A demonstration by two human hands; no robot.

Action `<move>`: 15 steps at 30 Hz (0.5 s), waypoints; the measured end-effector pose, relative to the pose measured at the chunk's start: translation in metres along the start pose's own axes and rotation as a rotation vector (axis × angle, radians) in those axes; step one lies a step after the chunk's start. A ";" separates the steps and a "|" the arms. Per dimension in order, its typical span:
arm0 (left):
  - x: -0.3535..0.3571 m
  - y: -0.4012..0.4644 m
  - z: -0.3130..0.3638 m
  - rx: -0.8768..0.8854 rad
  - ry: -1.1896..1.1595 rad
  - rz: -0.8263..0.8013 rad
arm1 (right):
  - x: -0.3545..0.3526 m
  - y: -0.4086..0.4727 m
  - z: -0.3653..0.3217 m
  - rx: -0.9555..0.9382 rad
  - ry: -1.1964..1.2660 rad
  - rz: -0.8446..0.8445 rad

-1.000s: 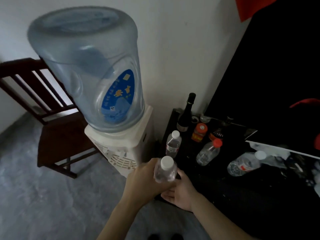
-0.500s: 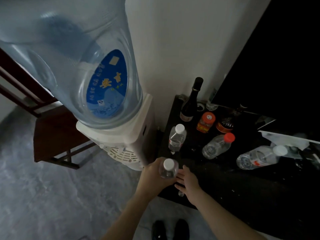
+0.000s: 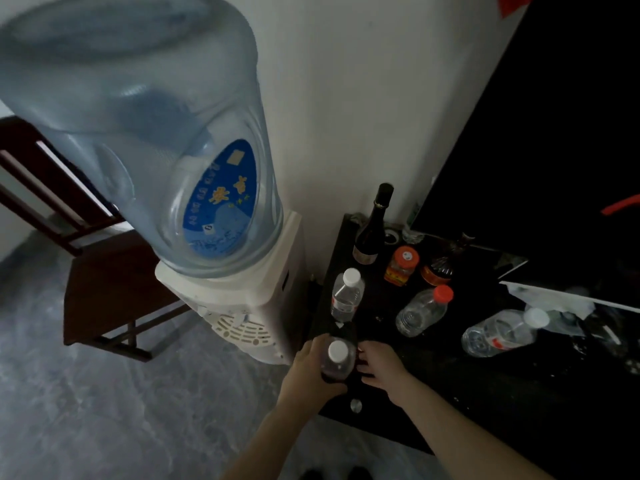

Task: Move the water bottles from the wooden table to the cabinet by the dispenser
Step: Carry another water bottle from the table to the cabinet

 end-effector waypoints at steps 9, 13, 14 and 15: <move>-0.086 -0.006 0.103 0.032 0.483 0.082 | -0.060 -0.095 -0.123 -0.539 -0.697 0.338; -0.117 -0.006 0.218 0.293 0.588 0.227 | -0.096 -0.144 -0.175 -0.646 -0.798 0.491; -0.117 -0.006 0.245 0.351 0.613 0.244 | -0.106 -0.156 -0.187 -0.664 -0.861 0.557; -0.115 -0.007 0.268 0.390 0.638 0.247 | -0.116 -0.167 -0.197 -0.676 -0.920 0.619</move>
Point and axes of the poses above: each hand's wrist, its own y-axis towards the middle knuckle, its own x-axis out of the palm, z = x × y, the point moved 10 cm from there along y, towards the middle knuckle, and after that the axes turned 15 degrees about -y, right-handed, at the moved point
